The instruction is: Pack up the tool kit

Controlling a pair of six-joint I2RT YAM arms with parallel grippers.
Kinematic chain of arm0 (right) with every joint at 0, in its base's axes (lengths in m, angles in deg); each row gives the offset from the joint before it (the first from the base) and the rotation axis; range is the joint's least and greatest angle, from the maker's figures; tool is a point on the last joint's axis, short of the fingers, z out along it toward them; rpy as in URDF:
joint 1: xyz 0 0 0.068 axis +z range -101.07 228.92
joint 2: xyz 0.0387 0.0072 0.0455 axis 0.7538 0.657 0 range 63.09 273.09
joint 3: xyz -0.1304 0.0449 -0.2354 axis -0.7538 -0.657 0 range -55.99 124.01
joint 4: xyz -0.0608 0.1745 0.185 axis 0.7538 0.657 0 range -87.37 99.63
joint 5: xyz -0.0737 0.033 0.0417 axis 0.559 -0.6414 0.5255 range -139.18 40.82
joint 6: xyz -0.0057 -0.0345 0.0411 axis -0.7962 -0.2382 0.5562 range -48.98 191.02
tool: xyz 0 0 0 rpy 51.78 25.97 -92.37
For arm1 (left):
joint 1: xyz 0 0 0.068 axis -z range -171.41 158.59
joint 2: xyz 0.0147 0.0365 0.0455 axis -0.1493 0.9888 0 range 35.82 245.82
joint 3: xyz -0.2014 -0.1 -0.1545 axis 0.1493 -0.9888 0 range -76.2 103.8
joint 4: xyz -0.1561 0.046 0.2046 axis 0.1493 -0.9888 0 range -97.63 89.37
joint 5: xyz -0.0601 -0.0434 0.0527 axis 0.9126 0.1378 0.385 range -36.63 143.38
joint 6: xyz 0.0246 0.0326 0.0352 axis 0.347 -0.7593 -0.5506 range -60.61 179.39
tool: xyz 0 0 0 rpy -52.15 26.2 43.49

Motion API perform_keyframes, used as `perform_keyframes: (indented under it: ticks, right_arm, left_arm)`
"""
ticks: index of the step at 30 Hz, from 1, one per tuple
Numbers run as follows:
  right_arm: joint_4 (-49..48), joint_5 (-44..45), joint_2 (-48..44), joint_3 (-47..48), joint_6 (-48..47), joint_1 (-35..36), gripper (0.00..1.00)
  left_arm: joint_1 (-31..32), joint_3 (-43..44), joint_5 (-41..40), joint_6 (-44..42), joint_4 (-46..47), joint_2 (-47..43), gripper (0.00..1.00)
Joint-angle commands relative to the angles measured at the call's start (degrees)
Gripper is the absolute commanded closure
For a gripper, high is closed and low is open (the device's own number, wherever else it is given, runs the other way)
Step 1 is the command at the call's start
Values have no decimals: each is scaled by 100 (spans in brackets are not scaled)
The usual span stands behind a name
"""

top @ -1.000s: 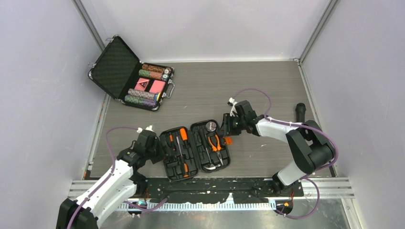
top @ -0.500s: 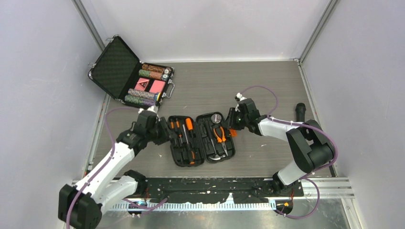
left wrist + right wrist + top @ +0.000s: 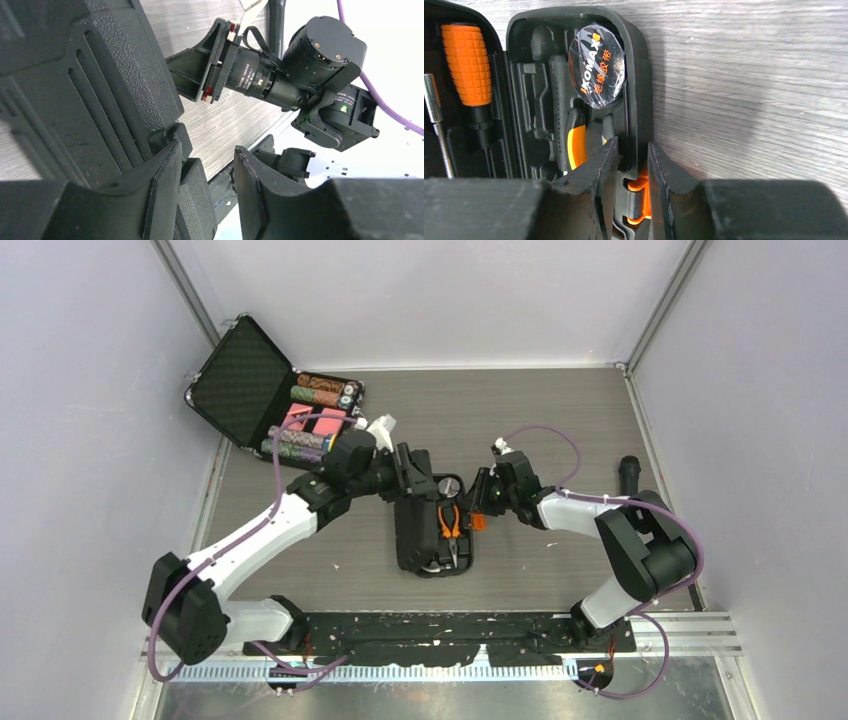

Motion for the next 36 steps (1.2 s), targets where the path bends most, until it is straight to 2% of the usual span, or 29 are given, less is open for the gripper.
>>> perform_keyframes:
  ticks: [1, 7, 12, 19, 24, 27, 31, 36]
  right_arm:
    - [-238, -526, 67, -52, 317, 120, 80]
    - [-121, -498, -95, 41, 248, 23, 72]
    - [286, -322, -477, 54, -53, -392, 57]
    - [1257, 96, -1631, -61, -680, -1037, 44]
    - [1588, -133, -2216, -311, -836, -1283, 42]
    - [1527, -731, -2182, -508, -666, -1281, 42]
    - [1041, -1070, -2058, -868, -373, -1276, 43]
    - [485, -1387, -1622, -1074, -151, -1274, 48]
  left_arm:
    - [226, 410, 242, 103, 552, 399, 57]
    - [308, 718, 387, 242, 824, 1048, 56]
    - [303, 1101, 407, 203, 877, 1174, 49]
    - [290, 1570, -15, -492, -102, 917, 45]
    - [378, 1166, -99, -687, -519, 958, 50]
    - [603, 1102, -4, -821, -743, 1226, 53]
    - [890, 1178, 57, -919, -942, 1684, 57]
    - [958, 1184, 58, -994, -1193, 2220, 65]
